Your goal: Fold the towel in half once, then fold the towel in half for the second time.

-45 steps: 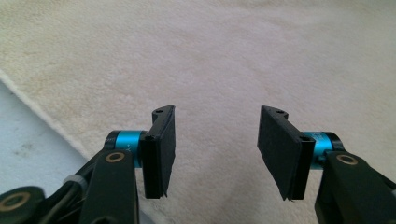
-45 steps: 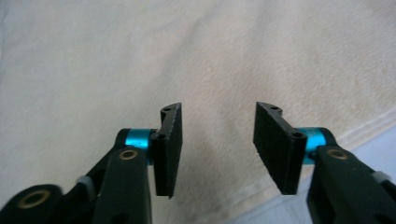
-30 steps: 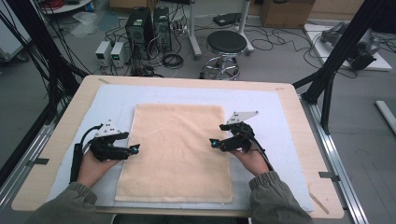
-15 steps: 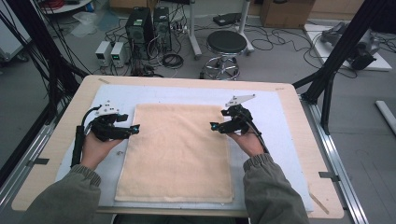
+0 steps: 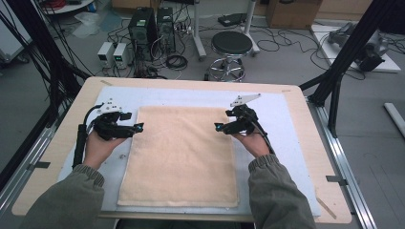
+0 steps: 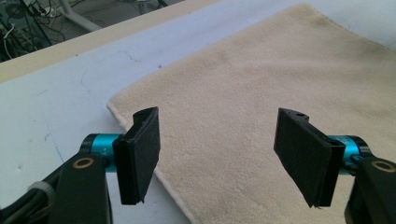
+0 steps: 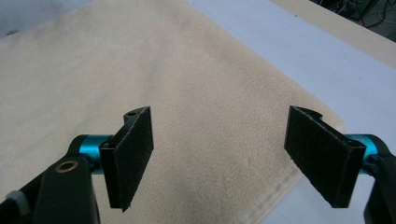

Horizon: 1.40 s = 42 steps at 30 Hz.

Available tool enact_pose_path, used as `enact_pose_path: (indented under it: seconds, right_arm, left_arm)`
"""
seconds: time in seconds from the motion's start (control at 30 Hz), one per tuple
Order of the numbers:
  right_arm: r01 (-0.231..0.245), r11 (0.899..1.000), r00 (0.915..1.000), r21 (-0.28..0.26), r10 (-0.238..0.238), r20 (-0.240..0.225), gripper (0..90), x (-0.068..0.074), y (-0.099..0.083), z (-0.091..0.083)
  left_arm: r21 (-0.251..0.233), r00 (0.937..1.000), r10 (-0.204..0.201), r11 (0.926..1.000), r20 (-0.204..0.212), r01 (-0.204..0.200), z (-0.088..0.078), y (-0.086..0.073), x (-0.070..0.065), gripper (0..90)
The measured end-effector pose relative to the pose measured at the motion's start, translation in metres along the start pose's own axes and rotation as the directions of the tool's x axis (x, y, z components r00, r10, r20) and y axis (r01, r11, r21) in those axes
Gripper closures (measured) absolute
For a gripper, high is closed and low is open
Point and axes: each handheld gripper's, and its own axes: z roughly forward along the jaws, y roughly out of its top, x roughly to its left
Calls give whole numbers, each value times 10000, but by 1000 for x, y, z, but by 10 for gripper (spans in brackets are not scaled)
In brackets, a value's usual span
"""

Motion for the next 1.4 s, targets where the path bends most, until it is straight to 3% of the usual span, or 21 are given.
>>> enact_pose_path:
  seconds: [0.5,0.8,1.17,1.4]
  right_arm:
    - [172,9998,9998,110,-171,-120,230,3,0,5]
    - [165,9995,9997,251,-170,175,231,-4,-4,12]
    - [-155,9982,9966,573,109,811,272,-21,-18,33]
    - [-620,9929,9933,1018,514,1038,386,-32,-27,43]
  left_arm:
    - [172,9999,-117,9998,126,115,5,-2,1,319]
    - [199,9979,-575,9981,-295,581,15,-9,19,321]
    - [883,9913,-659,9932,-1135,761,50,-27,35,379]
    - [1549,9908,-776,9834,-1105,943,64,-34,36,427]
